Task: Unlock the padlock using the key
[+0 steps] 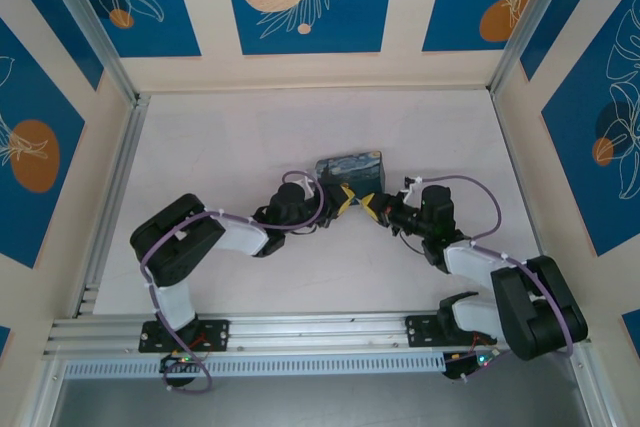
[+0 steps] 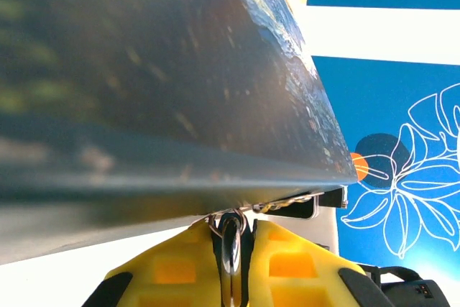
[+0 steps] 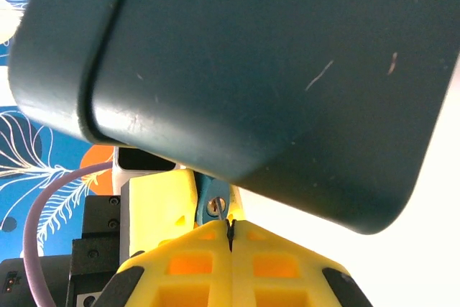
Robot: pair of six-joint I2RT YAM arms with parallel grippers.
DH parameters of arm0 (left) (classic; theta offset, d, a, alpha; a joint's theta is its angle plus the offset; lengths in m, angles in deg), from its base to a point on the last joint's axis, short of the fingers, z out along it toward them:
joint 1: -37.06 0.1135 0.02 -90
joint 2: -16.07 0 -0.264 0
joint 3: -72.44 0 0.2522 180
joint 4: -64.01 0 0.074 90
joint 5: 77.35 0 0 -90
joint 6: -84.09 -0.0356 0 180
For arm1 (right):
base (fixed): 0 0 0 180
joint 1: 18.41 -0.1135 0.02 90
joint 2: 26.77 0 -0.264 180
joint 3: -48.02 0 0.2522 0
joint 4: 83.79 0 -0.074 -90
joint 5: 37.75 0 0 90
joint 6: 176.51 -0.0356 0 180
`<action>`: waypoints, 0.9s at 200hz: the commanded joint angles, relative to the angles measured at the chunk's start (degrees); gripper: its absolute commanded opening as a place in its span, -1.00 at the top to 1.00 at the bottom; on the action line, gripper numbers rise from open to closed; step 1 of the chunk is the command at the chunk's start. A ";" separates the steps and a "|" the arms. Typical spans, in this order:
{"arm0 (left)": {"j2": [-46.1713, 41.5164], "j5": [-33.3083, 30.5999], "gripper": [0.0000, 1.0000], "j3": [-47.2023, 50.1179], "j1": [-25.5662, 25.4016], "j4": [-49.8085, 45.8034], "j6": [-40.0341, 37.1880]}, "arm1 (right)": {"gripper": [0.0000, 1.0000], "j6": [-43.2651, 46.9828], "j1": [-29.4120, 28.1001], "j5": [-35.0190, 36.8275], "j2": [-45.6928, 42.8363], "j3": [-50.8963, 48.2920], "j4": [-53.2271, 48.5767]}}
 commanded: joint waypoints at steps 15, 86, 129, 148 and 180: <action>-0.51 3.46 1.00 -1.61 -1.70 7.36 1.12 | 1.00 2.30 1.37 -4.59 3.76 2.38 5.68; -0.37 4.18 1.00 -2.14 -1.96 7.24 1.12 | 1.00 2.10 3.03 -9.61 13.79 4.29 14.55; 0.05 4.09 1.00 -2.47 -2.06 7.37 1.15 | 1.00 1.13 1.95 -10.00 15.36 4.60 16.63; 0.35 4.25 1.00 -2.71 -2.05 7.77 1.27 | 1.00 1.52 1.58 -10.44 15.92 4.84 16.84; 0.08 4.96 1.00 -3.02 -2.14 8.04 1.24 | 1.00 3.36 2.88 -13.20 17.98 5.74 17.78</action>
